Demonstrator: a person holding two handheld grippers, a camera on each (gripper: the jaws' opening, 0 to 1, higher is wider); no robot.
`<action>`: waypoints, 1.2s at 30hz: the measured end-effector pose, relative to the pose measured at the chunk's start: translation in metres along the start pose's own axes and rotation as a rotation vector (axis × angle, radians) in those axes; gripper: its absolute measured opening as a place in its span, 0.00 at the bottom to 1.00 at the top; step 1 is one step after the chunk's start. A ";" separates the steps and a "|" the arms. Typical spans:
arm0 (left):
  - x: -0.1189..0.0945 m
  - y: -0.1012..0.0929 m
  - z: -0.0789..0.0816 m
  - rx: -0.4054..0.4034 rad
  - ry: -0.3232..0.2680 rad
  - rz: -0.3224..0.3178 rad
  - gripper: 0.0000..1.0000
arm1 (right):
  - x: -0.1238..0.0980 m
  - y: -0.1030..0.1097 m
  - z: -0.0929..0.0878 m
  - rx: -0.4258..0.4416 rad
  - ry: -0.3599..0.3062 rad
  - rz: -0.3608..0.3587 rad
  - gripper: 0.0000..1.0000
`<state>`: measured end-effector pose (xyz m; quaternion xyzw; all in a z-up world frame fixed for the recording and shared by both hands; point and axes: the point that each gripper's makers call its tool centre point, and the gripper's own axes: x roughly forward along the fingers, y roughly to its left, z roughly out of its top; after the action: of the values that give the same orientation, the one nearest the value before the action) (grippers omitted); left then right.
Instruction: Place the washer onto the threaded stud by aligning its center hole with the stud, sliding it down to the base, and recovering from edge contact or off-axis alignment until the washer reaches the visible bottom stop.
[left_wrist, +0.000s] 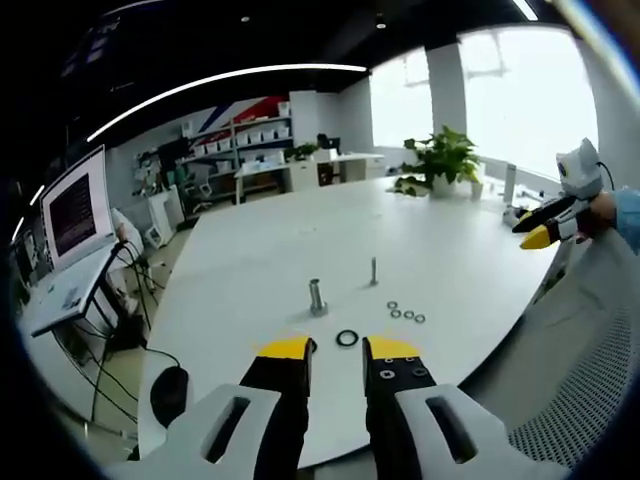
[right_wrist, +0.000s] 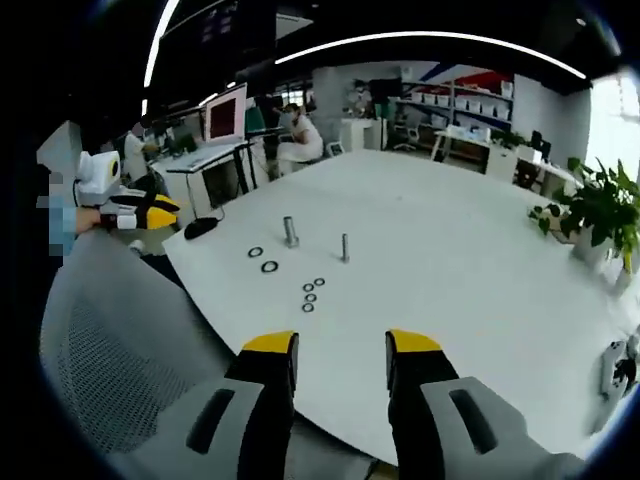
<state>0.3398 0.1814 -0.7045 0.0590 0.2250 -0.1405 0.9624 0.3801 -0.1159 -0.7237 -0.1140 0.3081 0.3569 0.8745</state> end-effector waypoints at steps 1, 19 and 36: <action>0.000 0.000 0.000 0.001 0.001 0.001 0.18 | 0.003 0.001 0.007 -0.007 -0.010 0.025 0.37; -0.001 0.002 0.003 -0.028 -0.025 0.002 0.13 | 0.100 0.005 0.043 -0.119 0.090 0.164 0.36; -0.003 0.010 0.000 -0.091 -0.026 0.024 0.10 | 0.173 0.027 -0.017 -0.120 0.243 0.233 0.34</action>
<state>0.3404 0.1917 -0.7026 0.0159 0.2181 -0.1193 0.9685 0.4494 -0.0076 -0.8432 -0.1718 0.4007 0.4574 0.7750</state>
